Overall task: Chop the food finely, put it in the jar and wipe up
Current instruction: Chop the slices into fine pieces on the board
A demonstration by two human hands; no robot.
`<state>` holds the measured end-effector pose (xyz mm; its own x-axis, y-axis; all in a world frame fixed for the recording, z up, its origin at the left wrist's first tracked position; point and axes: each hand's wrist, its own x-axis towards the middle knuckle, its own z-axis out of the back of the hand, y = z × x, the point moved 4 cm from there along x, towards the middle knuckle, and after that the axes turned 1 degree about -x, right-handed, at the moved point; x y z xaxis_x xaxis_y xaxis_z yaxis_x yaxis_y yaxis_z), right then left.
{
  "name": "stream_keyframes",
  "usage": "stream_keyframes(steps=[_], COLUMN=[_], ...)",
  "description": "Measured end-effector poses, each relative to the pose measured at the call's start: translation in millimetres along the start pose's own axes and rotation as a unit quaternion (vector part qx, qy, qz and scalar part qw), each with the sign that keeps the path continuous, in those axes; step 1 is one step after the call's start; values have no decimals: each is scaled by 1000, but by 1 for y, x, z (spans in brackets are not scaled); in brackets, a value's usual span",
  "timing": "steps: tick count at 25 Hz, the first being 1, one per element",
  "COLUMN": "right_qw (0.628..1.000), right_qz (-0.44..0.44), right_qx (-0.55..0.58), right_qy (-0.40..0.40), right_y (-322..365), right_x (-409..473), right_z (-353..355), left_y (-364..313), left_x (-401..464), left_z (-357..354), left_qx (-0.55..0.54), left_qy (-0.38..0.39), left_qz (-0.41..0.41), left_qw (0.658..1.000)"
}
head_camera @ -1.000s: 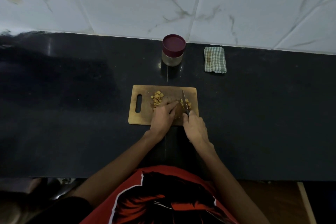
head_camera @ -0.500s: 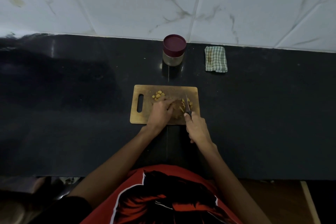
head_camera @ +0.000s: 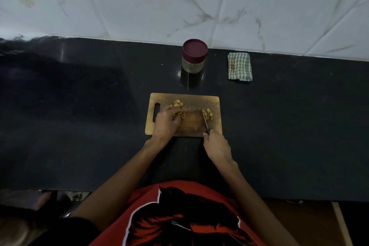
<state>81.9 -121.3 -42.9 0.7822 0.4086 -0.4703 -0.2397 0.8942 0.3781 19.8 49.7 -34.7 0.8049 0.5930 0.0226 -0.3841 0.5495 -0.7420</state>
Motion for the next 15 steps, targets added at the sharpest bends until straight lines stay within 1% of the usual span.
stream_keyframes(steps=[4,9,12,15], right_qw=[1000,999,999,999], right_qz=[2,23,20,9], right_qx=[19,27,36,43], right_qy=[1,20,26,24], right_y=[-2,10,11,10], right_x=[-1,-1,4,5], right_z=[4,-3,-5,-6], left_y=[4,16,22,20], left_x=[0,-6,-14,-21], left_z=[6,17,17,9], left_qx=[-11,-38,-40,-19], left_qy=[-11,-41,-34,-27], left_qz=[8,57,59,54], left_qw=[1000,997,997,998])
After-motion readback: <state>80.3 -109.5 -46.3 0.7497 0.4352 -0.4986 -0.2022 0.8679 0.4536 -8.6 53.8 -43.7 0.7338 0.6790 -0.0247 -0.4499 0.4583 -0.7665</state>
